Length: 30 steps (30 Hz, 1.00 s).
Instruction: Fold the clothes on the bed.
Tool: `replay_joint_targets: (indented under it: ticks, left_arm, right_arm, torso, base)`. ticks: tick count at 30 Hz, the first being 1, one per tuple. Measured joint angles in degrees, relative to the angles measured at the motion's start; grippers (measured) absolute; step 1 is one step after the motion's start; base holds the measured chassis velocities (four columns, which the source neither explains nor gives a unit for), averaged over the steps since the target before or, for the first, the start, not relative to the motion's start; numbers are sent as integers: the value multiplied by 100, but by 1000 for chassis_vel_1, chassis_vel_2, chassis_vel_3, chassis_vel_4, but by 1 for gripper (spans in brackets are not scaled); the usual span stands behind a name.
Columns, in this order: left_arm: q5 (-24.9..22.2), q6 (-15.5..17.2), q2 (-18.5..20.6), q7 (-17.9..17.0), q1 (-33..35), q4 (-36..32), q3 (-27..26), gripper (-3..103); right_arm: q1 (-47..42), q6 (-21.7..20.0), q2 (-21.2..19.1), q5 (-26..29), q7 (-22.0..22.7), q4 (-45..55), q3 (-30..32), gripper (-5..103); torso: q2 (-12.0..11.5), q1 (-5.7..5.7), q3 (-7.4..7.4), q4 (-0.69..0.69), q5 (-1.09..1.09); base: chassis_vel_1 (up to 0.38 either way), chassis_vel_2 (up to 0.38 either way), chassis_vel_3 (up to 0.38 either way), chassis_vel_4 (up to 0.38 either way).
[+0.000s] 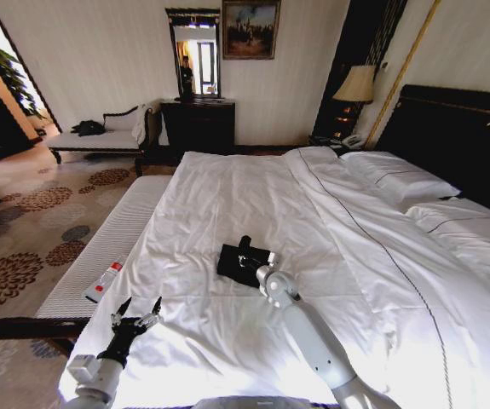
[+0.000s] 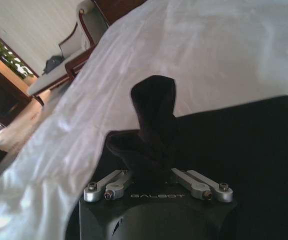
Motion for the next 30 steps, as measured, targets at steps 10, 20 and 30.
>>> replay_joint_targets:
  ticks: [10,20,30]
  left_arm:
    - [0,0,0,0,0,0,0,100]
    - [0,0,0,0,0,0,0,100]
    - [0,0,0,0,0,0,0,100]
  right_arm:
    - [-9,32,-36,-155,-10,203,-161,24]
    - [-113,6,-168,-579,-219,565,-577,63]
    - [-371,147,-170,-550,-212,1356,-330,94]
  torso:
    - [0,0,0,0,0]
    - [0,0,0,0,0]
    - [0,-1,0,0,0]
  base:
    - [0,0,0,0]
    - [0,0,0,0]
    - [0,0,0,0]
